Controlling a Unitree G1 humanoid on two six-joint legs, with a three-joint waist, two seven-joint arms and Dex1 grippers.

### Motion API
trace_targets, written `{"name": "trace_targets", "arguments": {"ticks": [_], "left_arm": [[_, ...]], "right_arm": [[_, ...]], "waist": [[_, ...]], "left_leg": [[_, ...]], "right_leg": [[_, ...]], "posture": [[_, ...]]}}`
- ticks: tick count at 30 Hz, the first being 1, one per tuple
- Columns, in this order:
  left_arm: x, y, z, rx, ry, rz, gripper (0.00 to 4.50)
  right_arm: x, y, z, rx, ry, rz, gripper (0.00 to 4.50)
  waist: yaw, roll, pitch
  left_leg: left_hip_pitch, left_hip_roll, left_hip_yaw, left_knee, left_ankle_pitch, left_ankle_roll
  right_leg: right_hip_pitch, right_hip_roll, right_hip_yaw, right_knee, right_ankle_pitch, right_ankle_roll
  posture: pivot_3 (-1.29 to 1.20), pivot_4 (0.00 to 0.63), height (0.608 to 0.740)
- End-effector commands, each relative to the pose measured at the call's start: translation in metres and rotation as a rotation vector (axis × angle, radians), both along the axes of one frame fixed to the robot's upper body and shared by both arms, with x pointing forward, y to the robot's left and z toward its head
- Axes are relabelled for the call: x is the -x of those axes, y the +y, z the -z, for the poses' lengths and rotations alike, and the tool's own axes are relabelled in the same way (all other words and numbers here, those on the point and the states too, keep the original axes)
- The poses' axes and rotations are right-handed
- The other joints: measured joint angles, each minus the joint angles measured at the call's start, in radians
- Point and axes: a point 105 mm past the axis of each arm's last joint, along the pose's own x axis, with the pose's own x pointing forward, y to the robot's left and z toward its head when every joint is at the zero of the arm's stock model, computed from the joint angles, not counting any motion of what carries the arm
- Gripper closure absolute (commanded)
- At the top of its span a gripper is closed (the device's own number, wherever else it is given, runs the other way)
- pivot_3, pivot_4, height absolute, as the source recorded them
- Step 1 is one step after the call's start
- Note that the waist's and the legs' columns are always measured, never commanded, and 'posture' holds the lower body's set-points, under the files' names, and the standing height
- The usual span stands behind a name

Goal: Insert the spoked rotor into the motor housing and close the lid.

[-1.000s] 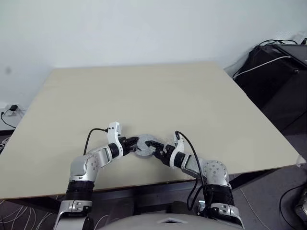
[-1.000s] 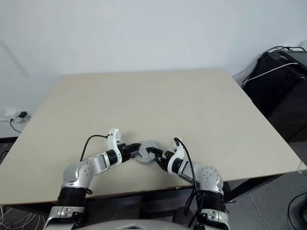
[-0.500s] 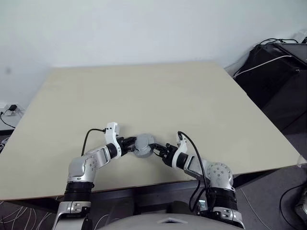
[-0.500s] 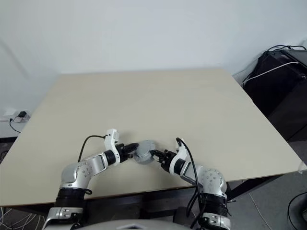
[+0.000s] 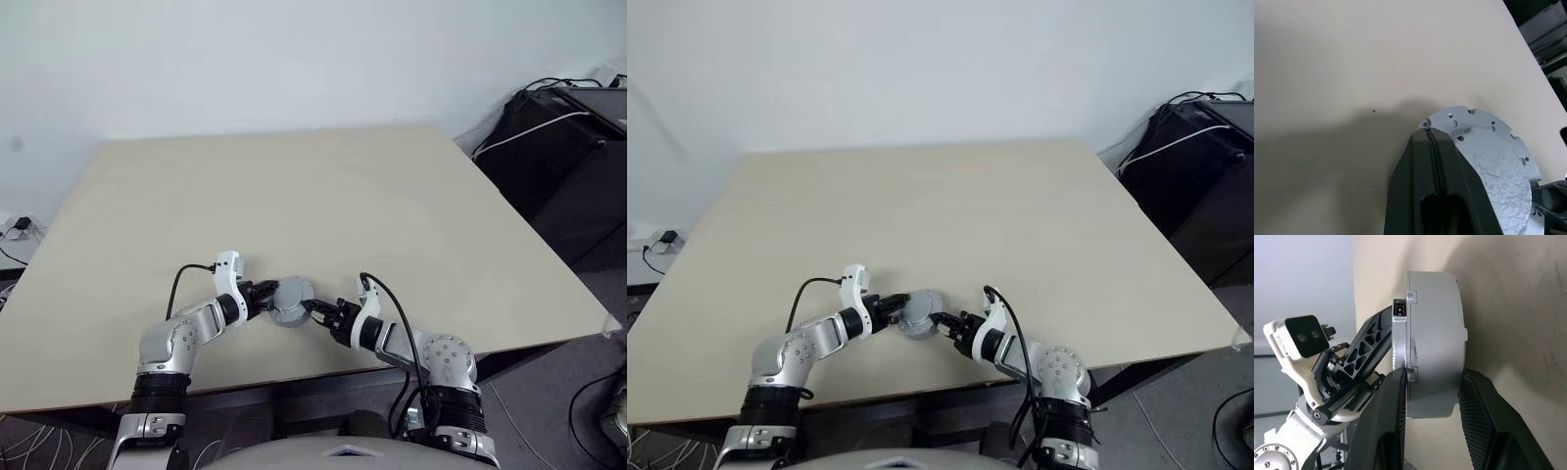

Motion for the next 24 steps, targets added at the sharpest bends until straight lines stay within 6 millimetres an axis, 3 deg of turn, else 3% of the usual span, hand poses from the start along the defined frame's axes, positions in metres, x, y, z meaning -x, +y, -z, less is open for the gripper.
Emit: {"name": "trace_targets", "arguments": {"ticks": [1, 7, 15, 21, 24], "left_arm": [[0.007, -0.014, -0.004, 0.052, 0.001, 0.033, 4.50], [0.003, -0.003, -0.031, 0.125, -0.111, -0.051, 4.50], [0.005, 0.033, -0.059, 0.286, -0.275, -0.292, 4.50], [0.039, 0.026, -0.043, 0.410, -0.163, -0.288, 4.50], [0.053, 0.022, -0.034, 0.466, -0.098, -0.307, 3.91]], "right_arm": [[-0.003, 0.019, -0.016, -0.067, -0.049, -0.019, 3.28], [-0.007, 0.011, -0.016, -0.078, -0.048, 0.035, 3.28], [-0.021, 0.000, -0.026, -0.142, -0.081, 0.146, 3.29], [-0.030, -0.005, -0.041, -0.204, -0.121, 0.208, 3.30], [-0.031, -0.004, -0.044, -0.214, -0.125, 0.210, 3.30]], "waist": [[0.000, 0.000, 0.000], [-0.001, -0.001, 0.001], [0.004, -0.001, 0.003], [0.002, 0.000, 0.006], [0.001, 0.000, 0.007]], "left_leg": [[0.000, 0.000, 0.000, 0.000, 0.000, 0.000], [-0.002, 0.000, 0.000, 0.000, 0.000, 0.000], [-0.004, 0.000, 0.000, 0.000, 0.000, 0.000], [-0.004, 0.000, 0.001, 0.000, -0.001, 0.001], [-0.004, 0.000, 0.001, 0.000, -0.001, 0.001]], "right_leg": [[0.000, 0.000, 0.000, 0.000, 0.000, 0.000], [-0.002, 0.000, 0.000, -0.001, 0.000, 0.000], [-0.002, 0.000, 0.000, -0.002, 0.000, 0.000], [-0.002, 0.000, 0.000, -0.003, 0.000, 0.000], [-0.002, 0.000, 0.000, -0.003, 0.000, 0.000]], "posture": [[0.00, 0.000, 0.740], [0.00, 0.000, 0.740], [0.00, 0.000, 0.740], [0.00, 0.000, 0.740], [0.00, 0.000, 0.740]]}}
